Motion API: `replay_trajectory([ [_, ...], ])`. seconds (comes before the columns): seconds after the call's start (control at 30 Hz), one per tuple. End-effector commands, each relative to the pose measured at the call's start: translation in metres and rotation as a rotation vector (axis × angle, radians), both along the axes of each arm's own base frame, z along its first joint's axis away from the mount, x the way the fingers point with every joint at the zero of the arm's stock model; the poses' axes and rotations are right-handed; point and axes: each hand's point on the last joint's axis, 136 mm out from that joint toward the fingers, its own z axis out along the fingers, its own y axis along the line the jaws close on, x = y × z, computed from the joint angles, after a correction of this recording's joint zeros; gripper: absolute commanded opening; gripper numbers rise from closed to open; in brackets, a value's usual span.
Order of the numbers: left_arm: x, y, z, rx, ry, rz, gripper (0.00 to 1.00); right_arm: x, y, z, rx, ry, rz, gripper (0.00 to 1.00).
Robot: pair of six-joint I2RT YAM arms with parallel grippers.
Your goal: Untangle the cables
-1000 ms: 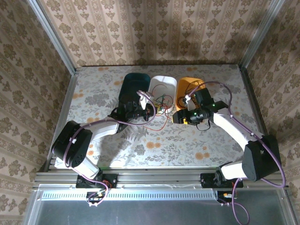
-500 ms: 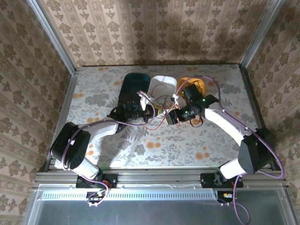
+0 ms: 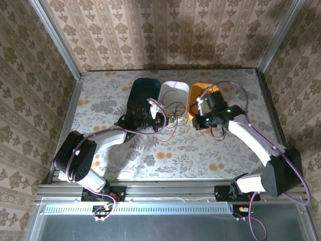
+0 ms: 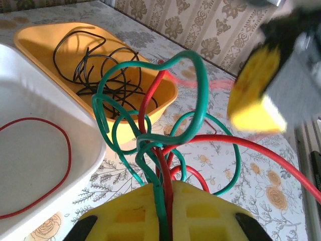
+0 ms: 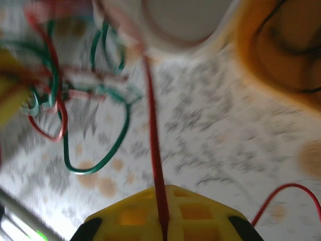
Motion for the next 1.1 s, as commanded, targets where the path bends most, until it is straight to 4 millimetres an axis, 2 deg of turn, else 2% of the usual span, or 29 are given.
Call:
replay_trajectory([
  [0.0,-0.001,0.004,-0.004,0.007,0.013,0.005,0.00,0.018,-0.037,0.046,0.004,-0.158,-0.187,0.00],
  [0.13,-0.003,0.005,-0.018,0.027,0.041,0.005,0.00,0.026,-0.076,0.090,-0.018,-0.280,-0.343,0.00],
  [0.27,-0.006,0.008,-0.030,0.047,0.055,0.005,0.00,0.027,-0.105,0.134,-0.013,-0.395,-0.459,0.00],
  [0.5,-0.015,0.014,-0.053,0.102,0.081,-0.010,0.00,0.020,-0.130,0.195,-0.004,-0.560,-0.547,0.00],
  [0.63,-0.022,0.017,-0.065,0.128,0.104,-0.016,0.00,0.016,-0.147,0.214,-0.033,-0.617,-0.611,0.00],
  [0.73,-0.030,0.020,-0.077,0.164,0.124,-0.029,0.00,0.017,-0.146,0.214,-0.030,-0.613,-0.598,0.00],
  [0.8,-0.036,0.023,-0.089,0.223,0.125,-0.030,0.00,0.020,-0.132,0.205,0.001,-0.588,-0.529,0.00],
  [0.9,-0.043,0.026,-0.106,0.287,0.135,-0.027,0.07,0.023,-0.102,0.183,0.071,-0.528,-0.408,0.00],
  [0.93,-0.042,0.027,-0.108,0.284,0.144,-0.016,0.13,0.023,-0.094,0.176,0.072,-0.511,-0.386,0.00],
  [1.0,-0.041,0.030,-0.110,0.281,0.148,0.001,0.32,0.021,-0.075,0.159,0.062,-0.478,-0.320,0.00],
  [1.07,-0.039,0.030,-0.111,0.280,0.158,0.009,0.43,0.019,-0.060,0.145,0.064,-0.444,-0.274,0.00],
])
